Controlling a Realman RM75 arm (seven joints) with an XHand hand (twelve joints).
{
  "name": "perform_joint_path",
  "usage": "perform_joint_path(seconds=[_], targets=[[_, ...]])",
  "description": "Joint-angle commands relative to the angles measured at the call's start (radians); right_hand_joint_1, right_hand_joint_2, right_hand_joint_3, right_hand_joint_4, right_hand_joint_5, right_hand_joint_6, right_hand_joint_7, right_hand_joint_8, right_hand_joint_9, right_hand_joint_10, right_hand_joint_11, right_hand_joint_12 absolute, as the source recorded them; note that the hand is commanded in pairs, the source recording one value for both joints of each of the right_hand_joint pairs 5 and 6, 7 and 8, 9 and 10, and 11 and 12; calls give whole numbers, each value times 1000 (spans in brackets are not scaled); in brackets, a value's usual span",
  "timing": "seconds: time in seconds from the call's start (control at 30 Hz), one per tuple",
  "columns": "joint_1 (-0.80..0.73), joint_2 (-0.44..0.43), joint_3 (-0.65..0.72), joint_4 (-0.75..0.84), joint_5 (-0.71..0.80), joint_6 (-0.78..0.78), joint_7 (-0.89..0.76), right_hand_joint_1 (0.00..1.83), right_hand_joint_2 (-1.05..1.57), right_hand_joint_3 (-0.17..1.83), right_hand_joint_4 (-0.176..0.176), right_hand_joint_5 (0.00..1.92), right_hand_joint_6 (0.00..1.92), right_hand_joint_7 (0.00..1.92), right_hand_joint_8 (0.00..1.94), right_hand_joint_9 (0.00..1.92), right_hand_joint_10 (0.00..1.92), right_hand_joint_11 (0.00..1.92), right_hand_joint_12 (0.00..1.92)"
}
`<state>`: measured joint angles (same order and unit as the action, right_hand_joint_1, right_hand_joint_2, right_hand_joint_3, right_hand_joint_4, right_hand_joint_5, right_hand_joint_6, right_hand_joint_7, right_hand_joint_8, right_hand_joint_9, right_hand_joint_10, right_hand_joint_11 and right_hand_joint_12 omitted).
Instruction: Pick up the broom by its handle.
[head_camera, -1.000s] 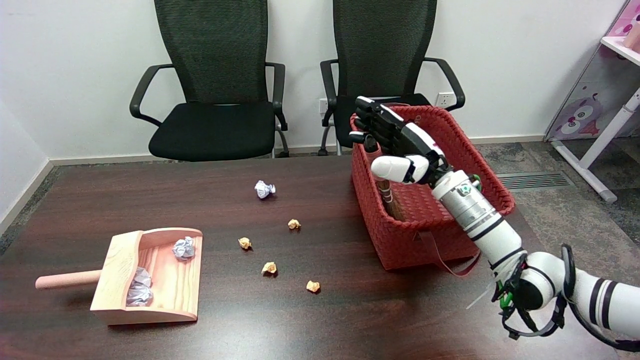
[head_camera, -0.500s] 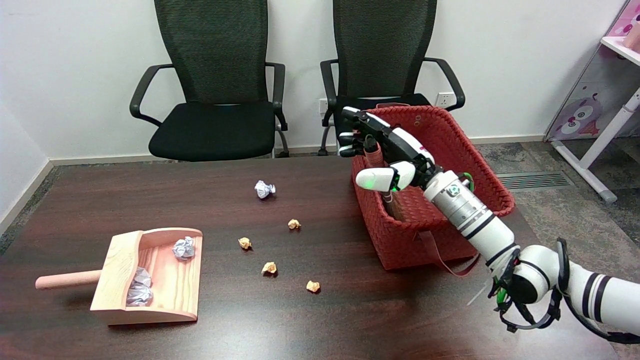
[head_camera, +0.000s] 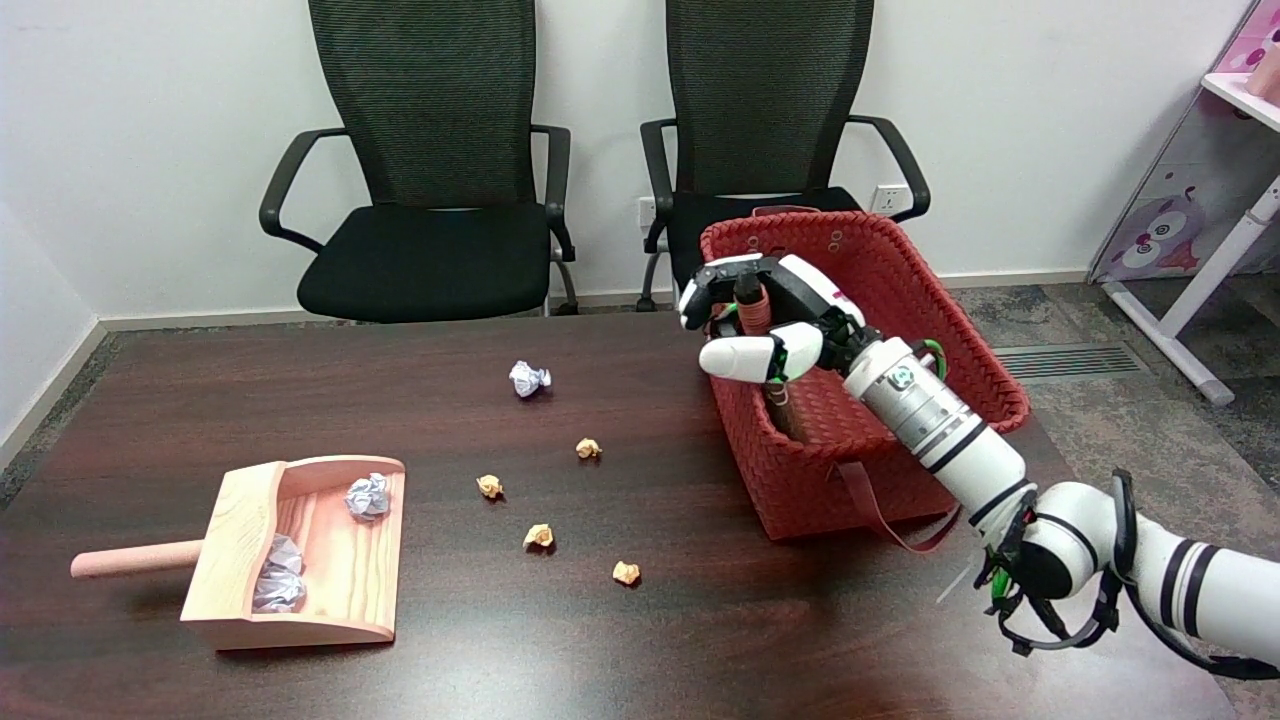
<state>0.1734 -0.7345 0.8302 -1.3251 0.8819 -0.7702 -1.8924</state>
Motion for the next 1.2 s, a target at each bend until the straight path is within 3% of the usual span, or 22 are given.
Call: perform_joint_path(seconds=[0.03,0.1,0.17,0.2,0.23,0.4,0.6,0.7,0.8,0.93,1.2], targets=[[8,-2,6,13,-8,16,-11,878,101,603,-176,1027,1027,1027,1027,1611,1611,1323,1323],[9,-2,6,15,-8,16,-11,879,115,608,-172,1043,1043,1043,1043,1625,1625,1344,1344],[12,-2,6,17,-8,16,-11,873,138,632,61,1123,1123,1123,1123,1667,1667,1381,1381],[12,-2,6,17,-8,16,-11,866,146,638,139,1186,1186,1186,1186,1698,1698,1411,1411],[14,-2,6,17,-8,16,-11,860,156,643,176,1248,1248,1248,1248,1724,1724,1441,1441],[17,-2,7,21,-8,16,-11,853,208,672,176,1469,1469,1469,1469,1914,1914,1585,1585],[20,-2,16,18,-6,16,-11,839,247,692,176,1708,1708,1708,1708,1920,1920,1760,1760],[23,-2,18,15,-6,16,-11,848,257,703,176,1917,1917,1917,1917,1920,1920,1863,1863],[23,-2,32,7,-6,16,-20,850,275,696,176,1920,1920,1920,1920,1920,1920,1920,1920],[12,-2,70,-45,-6,42,-59,862,316,694,129,1920,1920,1920,1920,1920,1920,1920,1920],[-28,-3,211,-187,-1,191,-163,885,430,677,125,1920,1920,1920,1920,1920,1920,1920,1920]])
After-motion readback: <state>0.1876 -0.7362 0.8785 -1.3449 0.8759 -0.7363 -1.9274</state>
